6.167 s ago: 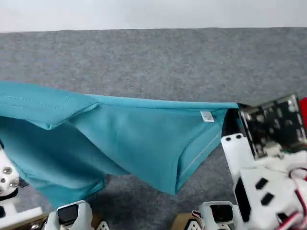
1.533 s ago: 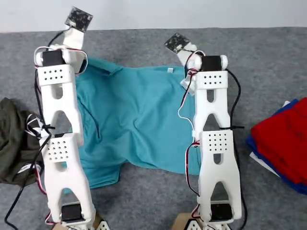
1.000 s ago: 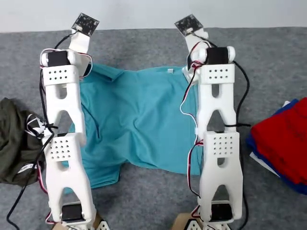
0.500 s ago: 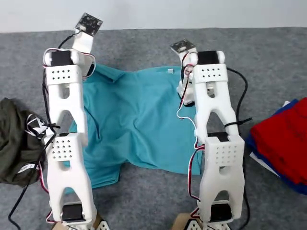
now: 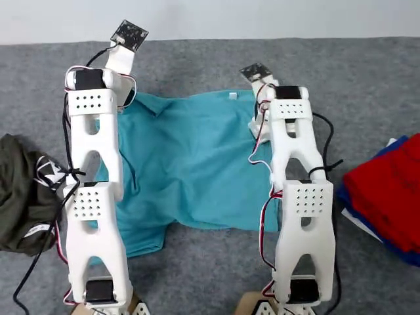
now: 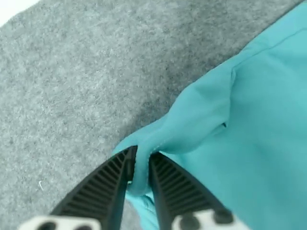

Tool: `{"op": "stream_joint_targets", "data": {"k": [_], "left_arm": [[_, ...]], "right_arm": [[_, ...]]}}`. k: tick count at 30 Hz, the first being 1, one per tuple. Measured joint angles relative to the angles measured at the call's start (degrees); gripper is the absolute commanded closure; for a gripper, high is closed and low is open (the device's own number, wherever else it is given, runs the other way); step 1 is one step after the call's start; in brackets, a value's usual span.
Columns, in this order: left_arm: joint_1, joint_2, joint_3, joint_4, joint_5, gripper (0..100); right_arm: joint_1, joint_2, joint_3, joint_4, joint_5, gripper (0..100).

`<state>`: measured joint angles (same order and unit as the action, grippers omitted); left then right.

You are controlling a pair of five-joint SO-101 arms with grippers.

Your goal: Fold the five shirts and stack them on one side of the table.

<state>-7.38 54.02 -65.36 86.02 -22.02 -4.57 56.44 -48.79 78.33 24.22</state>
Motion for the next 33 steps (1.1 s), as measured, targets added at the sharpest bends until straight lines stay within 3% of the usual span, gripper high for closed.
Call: {"op": "stream_joint_targets", "data": {"k": [17,28,33], "left_arm": [[0.00,0.00,0.00,0.97,0.00,100],[0.00,0.00,0.00,1.41,0.00,100],[0.00,0.00,0.00,1.41,0.00,100]], "right_arm": [[3.87,0.62,-0.09,-10.11,6.86,99.0],[3.08,-1.76,-12.40,5.10,7.03,99.0],[1.58,-2.11,-18.90,4.22,7.21,97.2]]}}
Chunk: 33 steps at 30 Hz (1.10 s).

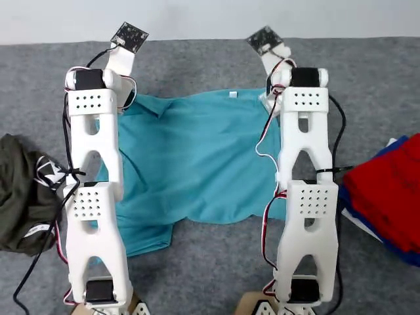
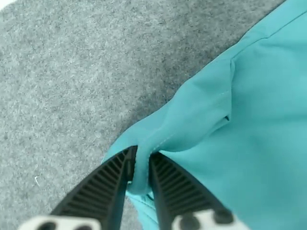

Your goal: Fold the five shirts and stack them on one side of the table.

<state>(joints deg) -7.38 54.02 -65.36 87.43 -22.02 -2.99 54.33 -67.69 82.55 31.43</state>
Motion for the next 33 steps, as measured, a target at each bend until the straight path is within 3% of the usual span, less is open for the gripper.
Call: {"op": "stream_joint_targets", "data": {"k": [7,10,29,33], "left_arm": [[0.53,0.00,0.00,0.00,0.00,100],[0.53,0.00,0.00,0.00,0.00,100],[0.53,0.00,0.00,2.29,0.00,100],[0.53,0.00,0.00,2.29,0.00,100]], "right_arm": [[-0.26,6.24,-1.41,-13.19,-2.02,77.2],[-1.23,8.44,-1.41,-16.97,-5.54,78.4],[-4.66,19.69,-1.41,-28.31,-6.07,79.1],[-4.40,21.45,-1.49,-30.07,-6.24,89.5]]}}
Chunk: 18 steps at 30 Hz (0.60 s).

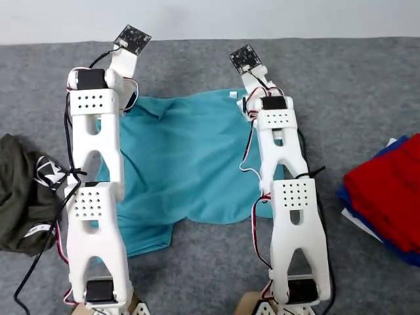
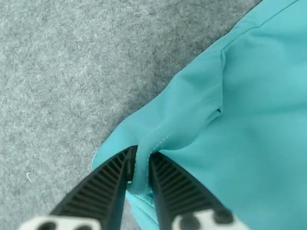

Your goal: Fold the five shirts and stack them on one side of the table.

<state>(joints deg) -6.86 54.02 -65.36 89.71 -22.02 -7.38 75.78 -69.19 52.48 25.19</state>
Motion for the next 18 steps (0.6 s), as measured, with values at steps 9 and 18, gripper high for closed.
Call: {"op": "stream_joint_targets", "data": {"k": [9,18], "left_arm": [[0.00,0.00,0.00,0.00,0.00,100],[0.00,0.00,-9.23,4.13,0.00,100]], "right_arm": [[0.09,0.62,-3.87,1.05,8.35,98.8],[0.35,0.35,-23.03,10.46,9.76,98.8]]}}
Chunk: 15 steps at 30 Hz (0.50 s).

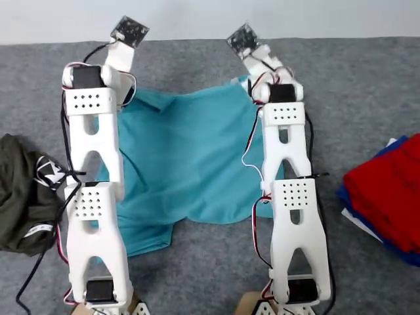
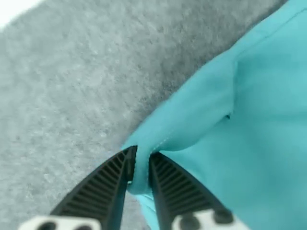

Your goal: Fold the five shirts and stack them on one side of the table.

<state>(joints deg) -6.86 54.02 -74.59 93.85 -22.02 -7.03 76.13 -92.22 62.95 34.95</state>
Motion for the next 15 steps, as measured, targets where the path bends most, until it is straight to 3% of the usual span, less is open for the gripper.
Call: {"op": "stream_joint_targets", "data": {"k": [15], "left_arm": [[-0.70,-2.37,-18.55,5.19,-0.09,100]], "right_arm": [[0.00,-17.58,-0.44,12.31,0.09,98.8]]}}
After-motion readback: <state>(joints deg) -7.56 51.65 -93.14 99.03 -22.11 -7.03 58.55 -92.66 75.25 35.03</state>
